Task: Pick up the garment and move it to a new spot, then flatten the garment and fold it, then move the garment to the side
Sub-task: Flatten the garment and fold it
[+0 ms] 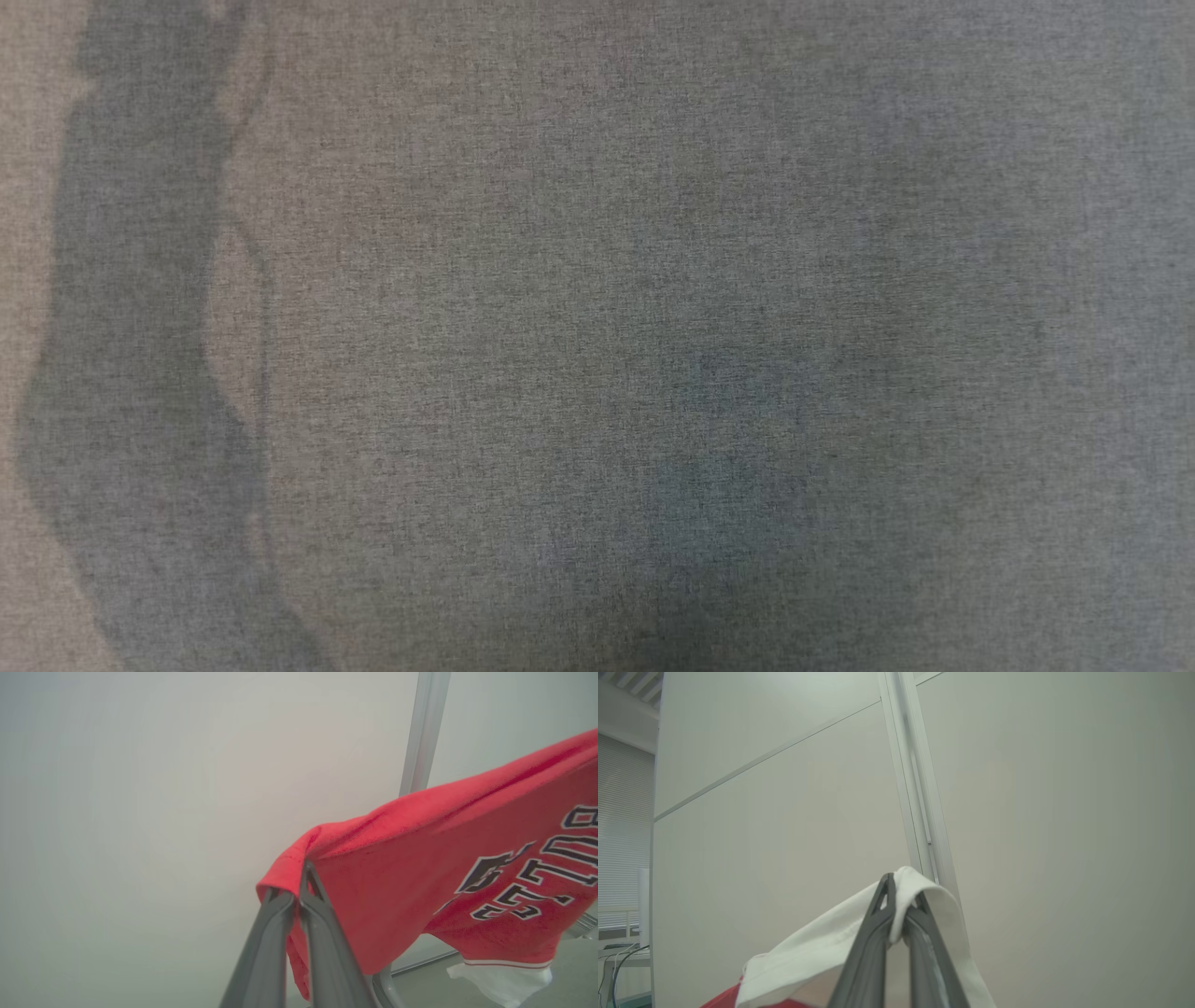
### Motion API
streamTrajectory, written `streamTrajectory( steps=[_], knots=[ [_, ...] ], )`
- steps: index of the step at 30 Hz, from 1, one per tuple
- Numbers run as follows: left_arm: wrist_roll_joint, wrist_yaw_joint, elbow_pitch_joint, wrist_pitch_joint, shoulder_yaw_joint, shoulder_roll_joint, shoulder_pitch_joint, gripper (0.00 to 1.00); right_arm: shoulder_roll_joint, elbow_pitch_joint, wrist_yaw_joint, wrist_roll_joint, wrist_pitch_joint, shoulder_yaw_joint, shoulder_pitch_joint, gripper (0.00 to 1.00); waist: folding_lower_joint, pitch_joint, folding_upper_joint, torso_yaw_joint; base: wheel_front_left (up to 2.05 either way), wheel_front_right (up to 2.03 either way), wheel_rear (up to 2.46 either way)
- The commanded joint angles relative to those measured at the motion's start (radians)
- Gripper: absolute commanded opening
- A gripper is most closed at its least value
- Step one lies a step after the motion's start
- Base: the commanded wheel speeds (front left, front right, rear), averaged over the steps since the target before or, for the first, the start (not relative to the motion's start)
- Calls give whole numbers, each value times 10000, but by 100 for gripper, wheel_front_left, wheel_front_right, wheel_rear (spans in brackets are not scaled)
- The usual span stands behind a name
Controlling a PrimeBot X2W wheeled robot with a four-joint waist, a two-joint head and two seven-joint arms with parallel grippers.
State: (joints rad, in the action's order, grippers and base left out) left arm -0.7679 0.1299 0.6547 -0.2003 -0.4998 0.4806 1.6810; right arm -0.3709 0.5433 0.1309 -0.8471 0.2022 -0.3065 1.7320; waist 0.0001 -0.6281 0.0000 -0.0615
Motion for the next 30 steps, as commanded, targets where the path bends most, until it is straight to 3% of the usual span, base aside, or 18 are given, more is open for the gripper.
streamTrajectory(
  steps=[1, 6, 12, 19, 26, 30],
  knots=[
    [-189, 6, 307, 109, -189, -38, 93, 0, -109, 144, 0, 141, 269, -171, 225, 0, -1, -38, 0, 38, 0, 0, 0],
    [-911, 6, 845, -3, -1139, 56, -170, 0, -56, 380, 5, -481, 91, -1352, 143, 0, -1, -78, 0, 56, 0, 0, 0],
    [-2039, 8, 542, -370, -2651, 411, -1389, 0, -663, 109, 3, -1322, -232, -2974, -1357, 0, -1, 125, 0, -56, 0, 0, 0],
    [-3772, 9, -1009, -980, -4234, 1495, -3306, 0, -1803, -1052, 3, -2394, 60, -4349, -4068, 0, -1, 893, 0, -229, 0, 0, 0],
    [-4912, 9, -1840, -1053, -5058, 2260, -4907, 0, -2740, -2178, 3, -3303, -98, -5250, -6334, 0, -1, 1960, 0, -302, 0, 0, 0],
    [-5581, 9, -1990, -873, -5273, 2418, -5995, 0, -3616, -2972, 3, -3968, -400, -5705, -7759, 0, -1, 2669, 0, -250, 0, 0, 0]
  ],
)
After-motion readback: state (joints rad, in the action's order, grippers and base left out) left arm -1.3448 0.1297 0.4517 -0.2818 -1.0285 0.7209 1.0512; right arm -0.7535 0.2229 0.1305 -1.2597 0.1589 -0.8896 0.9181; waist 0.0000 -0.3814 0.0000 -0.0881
